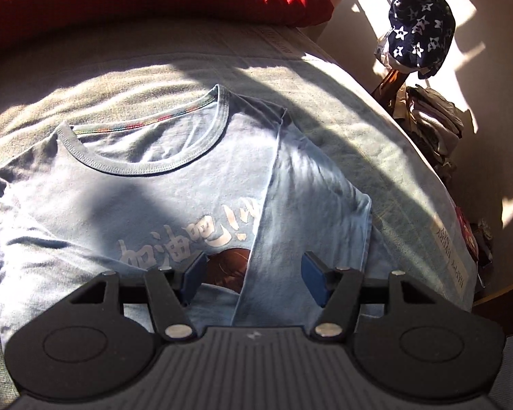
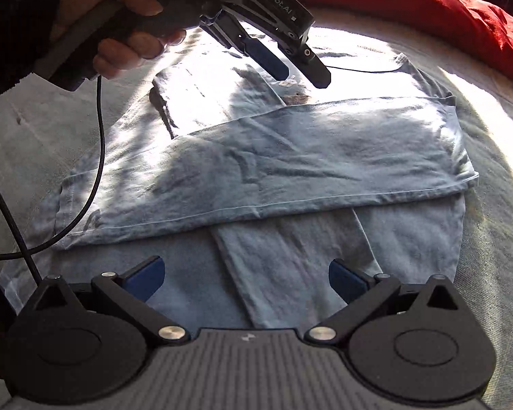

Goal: Fold clothes

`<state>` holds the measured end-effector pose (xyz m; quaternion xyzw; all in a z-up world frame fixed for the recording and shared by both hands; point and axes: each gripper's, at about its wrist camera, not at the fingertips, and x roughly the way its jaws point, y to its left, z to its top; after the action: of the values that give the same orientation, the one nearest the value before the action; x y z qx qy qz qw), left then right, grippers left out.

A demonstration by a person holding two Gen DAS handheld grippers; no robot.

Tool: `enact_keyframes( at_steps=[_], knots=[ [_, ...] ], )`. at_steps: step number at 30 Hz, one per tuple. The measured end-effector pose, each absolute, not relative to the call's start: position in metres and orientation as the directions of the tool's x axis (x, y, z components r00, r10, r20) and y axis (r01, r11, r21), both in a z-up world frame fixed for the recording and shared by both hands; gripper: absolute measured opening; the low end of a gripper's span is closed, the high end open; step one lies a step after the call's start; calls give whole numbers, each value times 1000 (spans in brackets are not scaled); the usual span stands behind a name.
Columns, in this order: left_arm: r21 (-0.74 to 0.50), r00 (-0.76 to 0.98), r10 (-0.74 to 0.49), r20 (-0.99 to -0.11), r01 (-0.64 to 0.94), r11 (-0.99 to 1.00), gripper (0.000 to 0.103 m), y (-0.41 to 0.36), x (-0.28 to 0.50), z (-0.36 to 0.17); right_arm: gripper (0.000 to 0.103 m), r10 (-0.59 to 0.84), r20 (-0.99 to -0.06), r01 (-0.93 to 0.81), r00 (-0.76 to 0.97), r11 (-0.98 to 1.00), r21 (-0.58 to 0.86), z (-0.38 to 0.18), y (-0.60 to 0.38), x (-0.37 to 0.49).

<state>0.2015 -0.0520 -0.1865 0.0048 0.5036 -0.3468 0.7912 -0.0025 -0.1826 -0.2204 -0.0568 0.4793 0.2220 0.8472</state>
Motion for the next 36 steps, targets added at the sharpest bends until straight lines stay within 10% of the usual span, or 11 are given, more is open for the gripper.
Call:
enact_keyframes(
  at_steps=[36],
  knots=[
    [-259,372,-422,-827,414,873,67,15,239,-189,103,249,-891,-419,380,905,74,-223,-170,2]
  ],
)
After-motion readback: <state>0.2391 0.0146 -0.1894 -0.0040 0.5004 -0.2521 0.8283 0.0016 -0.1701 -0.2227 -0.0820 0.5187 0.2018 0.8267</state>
